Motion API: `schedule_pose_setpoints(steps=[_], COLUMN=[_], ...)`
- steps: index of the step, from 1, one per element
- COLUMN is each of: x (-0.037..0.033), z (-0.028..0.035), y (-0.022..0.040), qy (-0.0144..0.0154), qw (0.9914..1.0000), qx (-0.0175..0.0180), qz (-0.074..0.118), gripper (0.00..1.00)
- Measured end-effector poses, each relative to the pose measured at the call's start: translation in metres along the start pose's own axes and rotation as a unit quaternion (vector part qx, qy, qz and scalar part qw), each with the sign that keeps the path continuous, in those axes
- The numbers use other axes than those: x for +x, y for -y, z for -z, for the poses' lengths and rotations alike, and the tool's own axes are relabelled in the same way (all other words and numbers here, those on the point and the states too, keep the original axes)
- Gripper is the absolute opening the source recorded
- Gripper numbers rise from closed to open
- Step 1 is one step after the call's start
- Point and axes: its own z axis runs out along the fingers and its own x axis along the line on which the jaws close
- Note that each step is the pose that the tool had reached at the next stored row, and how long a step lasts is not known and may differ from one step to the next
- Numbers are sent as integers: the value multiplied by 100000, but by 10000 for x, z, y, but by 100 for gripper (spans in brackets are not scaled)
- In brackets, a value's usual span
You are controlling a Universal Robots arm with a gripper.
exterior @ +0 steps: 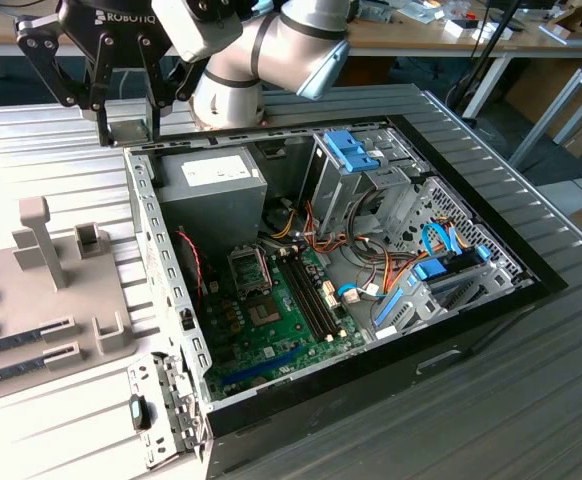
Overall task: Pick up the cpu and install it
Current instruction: 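Pick up the cpu and move it towards the insertion slot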
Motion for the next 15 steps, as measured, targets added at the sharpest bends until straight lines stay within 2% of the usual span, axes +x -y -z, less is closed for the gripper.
schedule_pose_setpoints(steps=[15], x=[-115], z=[-8], y=[5], qy=[0], qw=[100000], qx=[-20], qz=[0], gripper=[47])
